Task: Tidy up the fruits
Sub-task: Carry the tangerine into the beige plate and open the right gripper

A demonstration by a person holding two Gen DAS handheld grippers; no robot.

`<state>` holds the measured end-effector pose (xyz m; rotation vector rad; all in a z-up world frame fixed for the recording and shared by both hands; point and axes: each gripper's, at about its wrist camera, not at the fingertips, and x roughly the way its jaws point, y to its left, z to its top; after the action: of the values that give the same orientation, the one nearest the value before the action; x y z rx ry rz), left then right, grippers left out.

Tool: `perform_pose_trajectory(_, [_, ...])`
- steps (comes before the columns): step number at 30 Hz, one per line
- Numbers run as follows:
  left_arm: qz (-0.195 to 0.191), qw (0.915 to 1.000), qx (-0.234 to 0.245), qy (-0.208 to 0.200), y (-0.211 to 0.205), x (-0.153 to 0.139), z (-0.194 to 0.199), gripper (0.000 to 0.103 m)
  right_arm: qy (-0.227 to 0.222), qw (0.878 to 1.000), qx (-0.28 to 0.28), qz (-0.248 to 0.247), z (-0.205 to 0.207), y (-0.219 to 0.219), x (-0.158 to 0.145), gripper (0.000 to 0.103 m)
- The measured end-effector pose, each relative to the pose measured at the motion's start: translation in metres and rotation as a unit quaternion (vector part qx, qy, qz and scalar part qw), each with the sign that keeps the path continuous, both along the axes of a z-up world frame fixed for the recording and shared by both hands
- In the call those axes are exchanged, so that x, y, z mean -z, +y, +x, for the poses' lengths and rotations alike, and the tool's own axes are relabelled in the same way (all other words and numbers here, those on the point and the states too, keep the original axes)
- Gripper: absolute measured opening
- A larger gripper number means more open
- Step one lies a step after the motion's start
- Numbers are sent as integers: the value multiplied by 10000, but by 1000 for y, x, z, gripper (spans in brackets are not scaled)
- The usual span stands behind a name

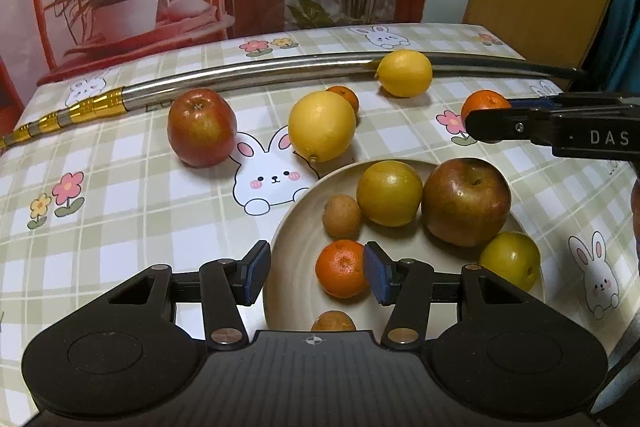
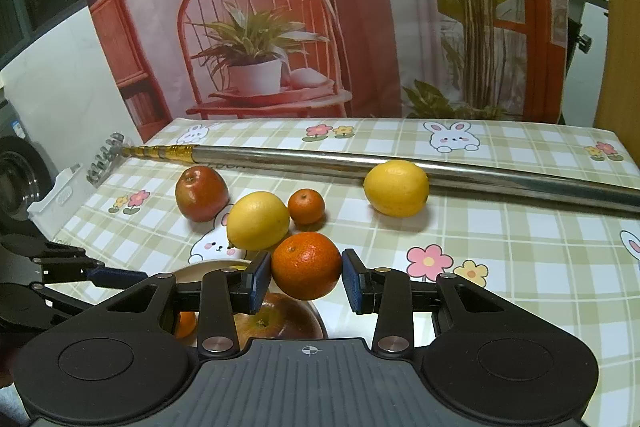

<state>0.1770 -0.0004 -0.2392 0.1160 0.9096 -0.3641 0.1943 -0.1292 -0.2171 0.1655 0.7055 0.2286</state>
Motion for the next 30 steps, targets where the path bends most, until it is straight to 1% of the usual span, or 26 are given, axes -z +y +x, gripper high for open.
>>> perform_pose_trajectory(5, [185,9997,136,-118,-6,0,-4,55,-5,10000,3,-5,0,0,0,35])
perform_pose_trajectory(10, [134,9997,196,-96,-6,-1,-5,54,-6,10000,-15,-14,-2,1,0,35])
perform_pose_trajectory(13, [193,9995,229,-115,-9,0,-6,55,-13,10000,-13,-2,-3,1,0,35])
perform_pose_trajectory(16, [304,9990,253,-212,-11,3,-7,56,-6,10000,-6,-3,-3,1,0,35])
perform_pose_trajectory(17, [380,9985,260,-279,-13,4,-9,62,-6,10000,0,2,-4,1,0,35])
perform_pose_trajectory(18, [499,9980,241,-318,-15,6,-9,63,-4,10000,3,3,-4,1,0,35])
perform_pose_trajectory(20, [639,9972,225,-322,-17,8,-10,63,-3,10000,5,8,-5,1,1,35])
perform_pose_trajectory(22, [676,9970,214,-311,-16,10,-10,63,8,10000,-1,21,-5,1,2,35])
perform_pose_trajectory(25, [614,9977,86,-256,-10,12,-7,63,19,10000,-2,36,-4,0,3,35])
perform_pose_trajectory(30, [271,9995,-125,-80,2,13,0,64,14,10000,-3,63,-4,0,4,35])
